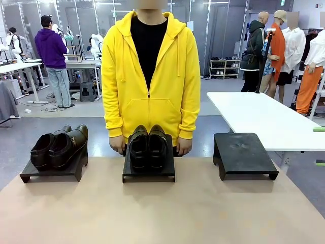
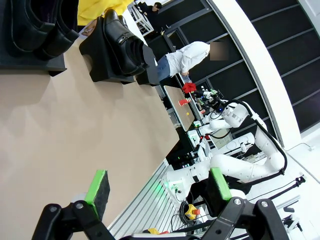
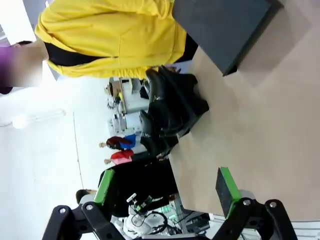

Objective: Place the shoes on the stand as instructed by the person.
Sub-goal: Pick up another pair of Shoes and place it on the Shoes Stand indicated by the person.

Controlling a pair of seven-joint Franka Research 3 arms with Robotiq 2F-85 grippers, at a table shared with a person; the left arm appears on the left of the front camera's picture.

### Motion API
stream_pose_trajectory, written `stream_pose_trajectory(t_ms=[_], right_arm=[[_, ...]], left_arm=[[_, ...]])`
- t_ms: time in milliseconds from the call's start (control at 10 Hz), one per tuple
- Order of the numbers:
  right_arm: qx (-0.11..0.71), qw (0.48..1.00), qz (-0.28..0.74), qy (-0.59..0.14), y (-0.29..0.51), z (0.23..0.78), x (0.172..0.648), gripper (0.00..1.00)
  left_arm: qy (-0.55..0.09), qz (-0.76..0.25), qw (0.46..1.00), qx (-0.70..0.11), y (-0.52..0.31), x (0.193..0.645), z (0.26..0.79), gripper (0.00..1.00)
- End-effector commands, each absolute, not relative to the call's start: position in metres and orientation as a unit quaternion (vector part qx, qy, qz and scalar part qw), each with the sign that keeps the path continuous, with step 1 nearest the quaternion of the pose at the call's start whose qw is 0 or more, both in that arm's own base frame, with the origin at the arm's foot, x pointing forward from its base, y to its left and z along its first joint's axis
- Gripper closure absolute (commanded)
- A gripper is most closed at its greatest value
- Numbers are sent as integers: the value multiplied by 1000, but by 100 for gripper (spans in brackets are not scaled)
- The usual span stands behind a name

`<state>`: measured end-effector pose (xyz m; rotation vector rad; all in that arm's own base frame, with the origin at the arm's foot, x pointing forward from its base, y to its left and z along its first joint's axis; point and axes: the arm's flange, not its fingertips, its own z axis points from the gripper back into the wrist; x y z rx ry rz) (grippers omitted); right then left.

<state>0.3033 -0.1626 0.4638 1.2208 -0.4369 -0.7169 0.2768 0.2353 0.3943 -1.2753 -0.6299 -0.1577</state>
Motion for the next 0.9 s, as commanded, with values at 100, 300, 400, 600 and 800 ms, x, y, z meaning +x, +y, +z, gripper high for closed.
stream_pose_trajectory(t_ms=[100,300,400,600,800], right_arm=[[556,738,-327,-199,-163,464,303,0],[556,738,-327,-199,-163,464,303,0],[556,738,-327,-199,-163,464,303,0],[556,738,-327,-199,-163,464,303,0],[556,738,-327,-199,-163,464,303,0]], left_arm=[[-291,-82,752,-586,235,273,396,0],[-291,-82,752,-586,235,273,396,0],[-291,-82,752,-586,235,273,396,0],[-291,-82,752,-586,235,273,396,0],[-291,-82,752,-586,235,273,396,0]])
